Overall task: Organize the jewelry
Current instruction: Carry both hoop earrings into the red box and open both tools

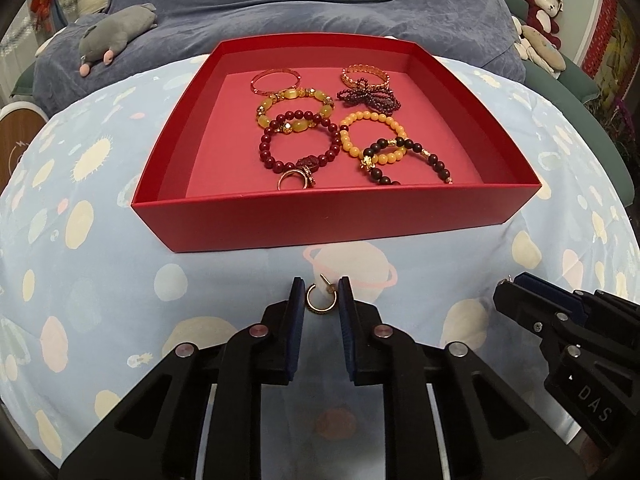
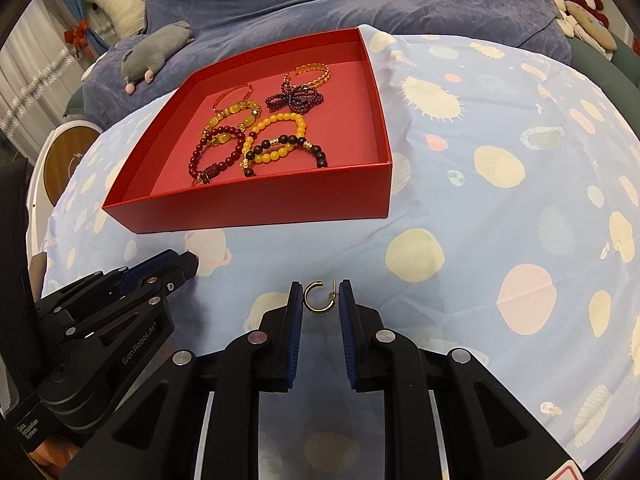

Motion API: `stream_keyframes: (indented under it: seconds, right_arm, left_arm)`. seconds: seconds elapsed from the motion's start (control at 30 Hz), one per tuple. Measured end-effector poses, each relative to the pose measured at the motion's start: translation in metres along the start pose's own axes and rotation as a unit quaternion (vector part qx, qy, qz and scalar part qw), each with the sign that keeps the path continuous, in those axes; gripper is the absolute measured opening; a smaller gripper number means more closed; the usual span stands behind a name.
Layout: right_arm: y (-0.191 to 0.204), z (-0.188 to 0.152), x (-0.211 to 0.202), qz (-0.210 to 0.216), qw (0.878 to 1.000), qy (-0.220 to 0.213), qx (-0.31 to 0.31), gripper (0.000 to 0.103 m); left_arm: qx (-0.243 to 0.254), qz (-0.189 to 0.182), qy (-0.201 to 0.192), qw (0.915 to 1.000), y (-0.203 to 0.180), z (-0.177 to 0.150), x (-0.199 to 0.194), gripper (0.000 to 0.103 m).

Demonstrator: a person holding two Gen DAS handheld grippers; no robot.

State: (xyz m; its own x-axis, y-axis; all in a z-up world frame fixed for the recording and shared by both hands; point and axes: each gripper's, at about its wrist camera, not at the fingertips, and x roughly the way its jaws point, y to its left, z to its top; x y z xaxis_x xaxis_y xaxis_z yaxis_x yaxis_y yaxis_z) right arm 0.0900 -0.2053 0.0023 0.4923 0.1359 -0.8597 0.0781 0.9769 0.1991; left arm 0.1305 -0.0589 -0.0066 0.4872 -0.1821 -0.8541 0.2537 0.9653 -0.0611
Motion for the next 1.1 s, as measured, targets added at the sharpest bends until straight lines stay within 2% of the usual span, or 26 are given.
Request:
stream_keyframes:
  seconds: [0.6, 1.1]
  right_arm:
    - [0.002, -0.005, -0.011, 0.003, 1.000, -0.008, 0.000, 0.017]
    - [0.013, 0.009, -0.040, 0.025, 0.999, -0.039, -0.005, 0.017]
  left_arm:
    - [-0.063, -0.028, -0.004, 0.9976, 0.030, -0.007, -0.014, 0.017]
    - [-0.065, -0.048, -0.042, 0.9959, 0.033, 0.007, -0.060, 0.017]
